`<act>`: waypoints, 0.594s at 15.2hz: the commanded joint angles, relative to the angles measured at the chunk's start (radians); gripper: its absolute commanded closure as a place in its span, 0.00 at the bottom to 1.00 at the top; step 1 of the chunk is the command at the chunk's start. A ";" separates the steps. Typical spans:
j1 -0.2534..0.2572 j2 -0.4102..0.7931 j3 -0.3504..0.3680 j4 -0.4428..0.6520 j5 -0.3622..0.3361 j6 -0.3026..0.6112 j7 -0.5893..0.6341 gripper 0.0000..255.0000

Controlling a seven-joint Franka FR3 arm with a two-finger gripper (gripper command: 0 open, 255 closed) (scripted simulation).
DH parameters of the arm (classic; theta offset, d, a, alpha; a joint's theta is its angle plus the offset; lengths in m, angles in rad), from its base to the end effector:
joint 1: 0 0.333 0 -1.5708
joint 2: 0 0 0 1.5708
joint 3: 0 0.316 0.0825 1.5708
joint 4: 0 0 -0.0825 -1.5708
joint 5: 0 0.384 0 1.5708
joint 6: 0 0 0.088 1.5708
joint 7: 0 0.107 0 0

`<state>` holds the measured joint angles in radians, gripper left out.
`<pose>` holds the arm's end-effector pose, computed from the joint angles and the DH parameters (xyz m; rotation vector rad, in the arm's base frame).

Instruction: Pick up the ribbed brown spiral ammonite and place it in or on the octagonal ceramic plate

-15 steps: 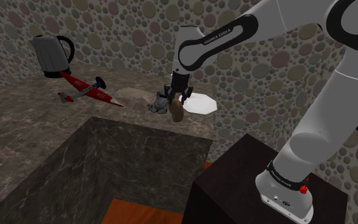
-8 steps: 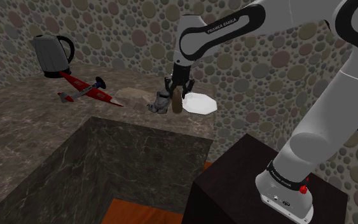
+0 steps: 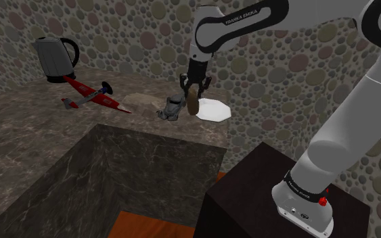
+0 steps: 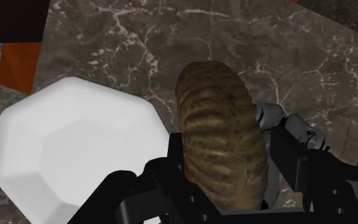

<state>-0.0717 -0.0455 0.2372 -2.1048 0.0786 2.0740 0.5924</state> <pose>0.5275 0.0932 0.4388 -2.9995 0.7095 0.0138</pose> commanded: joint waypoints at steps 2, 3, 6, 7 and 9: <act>-0.037 -0.008 -0.040 0.006 0.000 -0.018 -0.076 1.00; -0.048 -0.008 -0.053 0.010 -0.001 -0.024 -0.100 1.00; -0.083 -0.002 -0.091 0.029 -0.004 -0.041 -0.170 1.00; -0.095 0.002 -0.104 0.038 -0.005 -0.047 -0.193 1.00; -0.117 0.013 -0.128 0.058 -0.008 -0.060 -0.239 1.00</act>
<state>-0.1793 -0.0344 0.1193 -2.0569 0.0716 2.0234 0.3746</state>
